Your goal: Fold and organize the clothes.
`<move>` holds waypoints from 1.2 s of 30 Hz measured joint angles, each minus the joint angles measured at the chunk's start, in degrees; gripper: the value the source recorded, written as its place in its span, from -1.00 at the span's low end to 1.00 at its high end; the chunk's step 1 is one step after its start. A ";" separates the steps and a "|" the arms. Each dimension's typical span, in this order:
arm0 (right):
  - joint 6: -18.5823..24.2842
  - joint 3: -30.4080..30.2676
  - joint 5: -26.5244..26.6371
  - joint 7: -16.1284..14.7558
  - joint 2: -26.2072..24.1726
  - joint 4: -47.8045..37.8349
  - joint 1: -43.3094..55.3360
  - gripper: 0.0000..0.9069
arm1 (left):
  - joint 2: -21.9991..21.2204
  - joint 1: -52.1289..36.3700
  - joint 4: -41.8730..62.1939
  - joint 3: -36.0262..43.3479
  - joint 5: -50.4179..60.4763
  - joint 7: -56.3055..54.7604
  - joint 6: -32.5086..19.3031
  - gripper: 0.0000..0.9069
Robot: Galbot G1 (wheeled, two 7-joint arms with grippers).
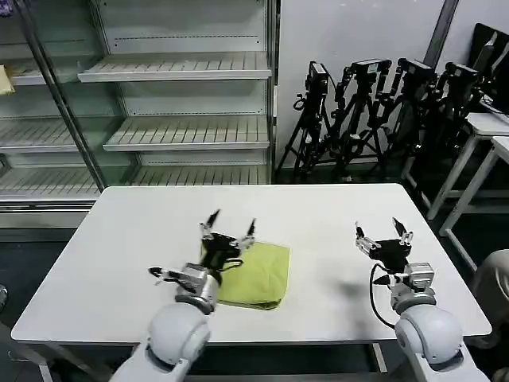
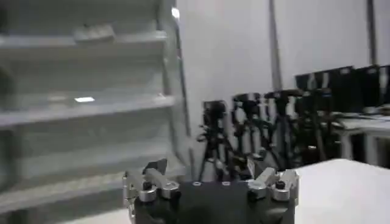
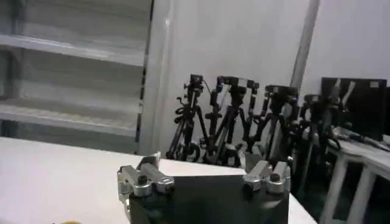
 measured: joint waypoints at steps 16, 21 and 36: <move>5.34 -6.60 -4.47 -1.53 4.59 -5.53 3.44 1.00 | 0.55 15.63 -1.83 -20.85 8.13 13.39 -12.53 1.00; 6.66 -6.56 -5.26 -1.85 5.31 -5.90 2.97 1.00 | 1.41 17.92 -2.37 -23.30 8.81 15.35 -15.69 1.00; 9.74 -6.57 -8.45 -2.27 6.95 -5.85 2.39 1.00 | 3.13 19.03 -1.31 -27.55 8.98 17.81 -20.45 1.00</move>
